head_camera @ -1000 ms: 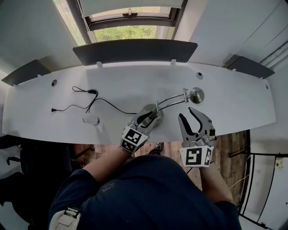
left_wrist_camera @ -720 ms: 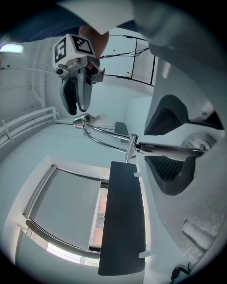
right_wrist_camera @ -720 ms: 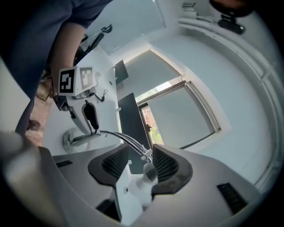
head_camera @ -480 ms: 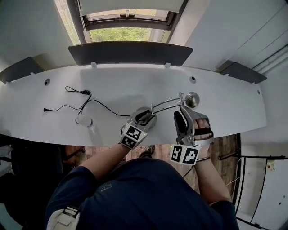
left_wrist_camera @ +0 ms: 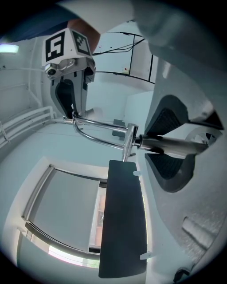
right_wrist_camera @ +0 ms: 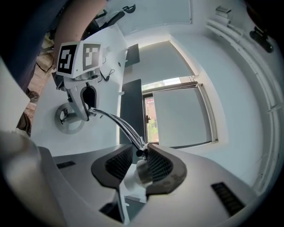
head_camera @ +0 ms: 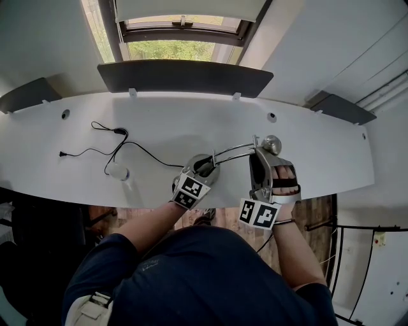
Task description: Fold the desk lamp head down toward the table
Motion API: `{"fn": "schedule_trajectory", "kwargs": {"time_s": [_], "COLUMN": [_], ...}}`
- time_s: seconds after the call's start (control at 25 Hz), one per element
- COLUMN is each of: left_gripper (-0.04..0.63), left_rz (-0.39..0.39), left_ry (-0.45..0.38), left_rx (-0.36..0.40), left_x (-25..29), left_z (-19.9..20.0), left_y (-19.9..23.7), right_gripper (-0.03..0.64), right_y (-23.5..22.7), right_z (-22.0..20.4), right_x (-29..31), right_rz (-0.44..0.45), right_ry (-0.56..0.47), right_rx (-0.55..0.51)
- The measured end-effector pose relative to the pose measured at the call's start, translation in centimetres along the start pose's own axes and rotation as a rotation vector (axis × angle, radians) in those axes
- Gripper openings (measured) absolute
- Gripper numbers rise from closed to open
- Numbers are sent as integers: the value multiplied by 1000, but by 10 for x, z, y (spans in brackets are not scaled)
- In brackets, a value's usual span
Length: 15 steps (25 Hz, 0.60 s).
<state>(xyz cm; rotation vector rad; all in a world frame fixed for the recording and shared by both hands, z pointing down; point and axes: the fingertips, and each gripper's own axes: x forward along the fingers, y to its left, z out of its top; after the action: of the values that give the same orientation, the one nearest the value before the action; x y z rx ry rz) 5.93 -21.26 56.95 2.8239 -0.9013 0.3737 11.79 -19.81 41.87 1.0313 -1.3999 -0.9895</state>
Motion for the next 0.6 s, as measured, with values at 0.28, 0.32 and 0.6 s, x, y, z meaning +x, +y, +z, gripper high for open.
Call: {"fn": "schedule_trajectory", "kwargs": {"time_s": [0.28,0.32,0.6], "left_gripper": [124,124,124], "left_rz": [-3,-3,-3], "left_ry": [-11,-14,-16], "left_rx": [15,15,16], "left_x": [0,0,0], "left_z": [0,0,-2], "left_y": [2,2,2], "right_gripper": [100,100,92], "right_y": [-2,-2,-1], "right_z": [-1,-1,-2], "right_x": [-1,-1,-2], "right_rz": [-5,-4,-10], "right_ry": [-15,-16,-9], "right_rx": [102,117,178]}}
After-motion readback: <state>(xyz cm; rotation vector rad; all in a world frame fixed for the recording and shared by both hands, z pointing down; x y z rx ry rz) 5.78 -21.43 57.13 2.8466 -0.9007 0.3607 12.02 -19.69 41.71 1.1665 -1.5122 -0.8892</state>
